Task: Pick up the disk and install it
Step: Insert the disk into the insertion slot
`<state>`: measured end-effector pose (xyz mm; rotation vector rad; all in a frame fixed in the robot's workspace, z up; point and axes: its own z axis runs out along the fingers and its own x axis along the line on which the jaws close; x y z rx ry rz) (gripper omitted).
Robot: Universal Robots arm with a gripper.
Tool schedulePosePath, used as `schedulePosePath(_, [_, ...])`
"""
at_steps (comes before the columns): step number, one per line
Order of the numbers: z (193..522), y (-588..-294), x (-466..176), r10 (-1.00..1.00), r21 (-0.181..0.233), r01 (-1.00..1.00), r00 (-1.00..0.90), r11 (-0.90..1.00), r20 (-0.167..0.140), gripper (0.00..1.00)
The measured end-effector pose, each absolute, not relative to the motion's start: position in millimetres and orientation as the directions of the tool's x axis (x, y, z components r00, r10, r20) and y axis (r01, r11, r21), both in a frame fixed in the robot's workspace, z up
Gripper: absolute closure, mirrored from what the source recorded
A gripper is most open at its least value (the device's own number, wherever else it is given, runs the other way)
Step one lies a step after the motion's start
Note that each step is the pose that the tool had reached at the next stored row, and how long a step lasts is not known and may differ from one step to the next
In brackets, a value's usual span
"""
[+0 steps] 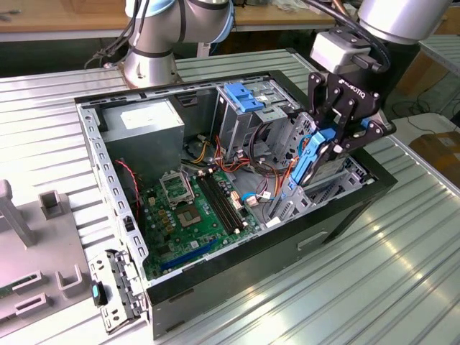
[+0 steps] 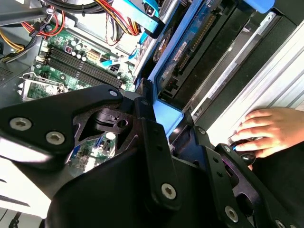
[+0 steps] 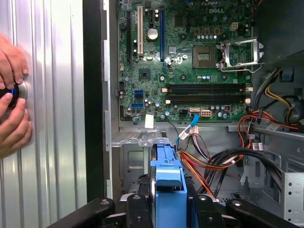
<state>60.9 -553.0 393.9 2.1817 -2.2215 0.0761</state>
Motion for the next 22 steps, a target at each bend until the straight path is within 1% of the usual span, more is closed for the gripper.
schedulePosePath(22, [382.6, -553.2, 60.9, -0.998, -0.016, -1.000, -0.018, 0.018, 0.054, 0.63])
